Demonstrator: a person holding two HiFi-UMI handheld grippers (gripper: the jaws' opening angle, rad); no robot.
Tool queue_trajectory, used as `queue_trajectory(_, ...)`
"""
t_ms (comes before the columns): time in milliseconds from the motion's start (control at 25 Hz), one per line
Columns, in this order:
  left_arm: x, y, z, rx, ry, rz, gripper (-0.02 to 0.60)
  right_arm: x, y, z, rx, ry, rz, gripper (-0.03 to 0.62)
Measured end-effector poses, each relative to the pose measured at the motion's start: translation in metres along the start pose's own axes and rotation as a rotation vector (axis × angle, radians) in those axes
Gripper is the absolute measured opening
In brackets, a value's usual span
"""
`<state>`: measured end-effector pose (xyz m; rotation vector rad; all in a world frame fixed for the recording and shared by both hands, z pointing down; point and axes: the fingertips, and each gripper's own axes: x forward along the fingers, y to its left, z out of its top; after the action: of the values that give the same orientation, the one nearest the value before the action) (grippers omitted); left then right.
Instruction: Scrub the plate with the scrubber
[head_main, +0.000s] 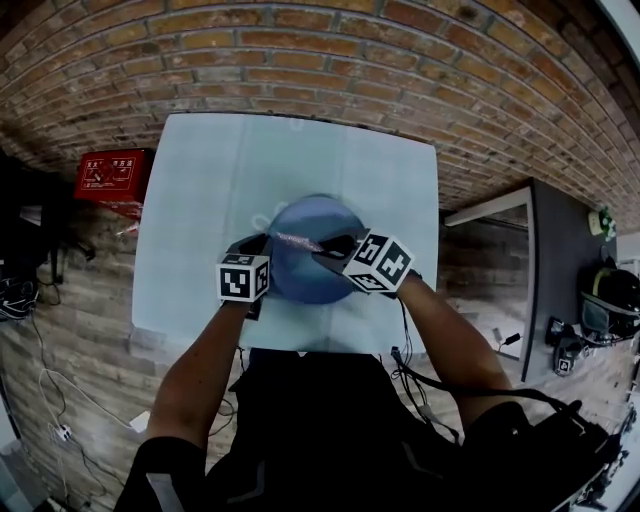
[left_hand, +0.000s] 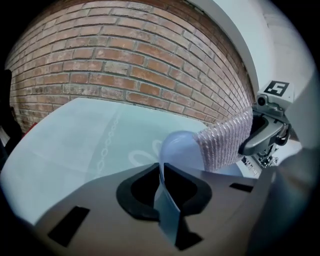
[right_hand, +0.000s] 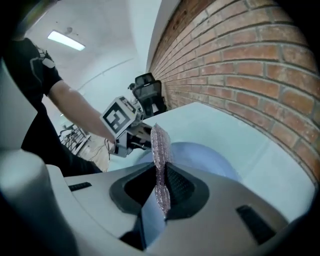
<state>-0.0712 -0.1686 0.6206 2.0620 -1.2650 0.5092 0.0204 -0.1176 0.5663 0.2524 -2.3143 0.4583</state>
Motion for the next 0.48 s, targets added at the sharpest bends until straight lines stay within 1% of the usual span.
queue_trajectory(160, -0.001, 0.001, -0.001, -0.015, 0.001, -0.001, 0.035, 0.012, -0.02, 0.02, 0.119, -0.109, -0.054, 0.064)
queue_trajectory(360, 0.0, -0.001, 0.001, 0.0, 0.008, -0.022, 0.035, 0.02, -0.06, 0.027, 0.294, -0.226, -0.152, 0.064)
queue_trajectory(480, -0.001, 0.0, -0.001, 0.012, 0.012, -0.016, 0.037, 0.024, -0.084, 0.018, 0.383, -0.219, -0.261, 0.063)
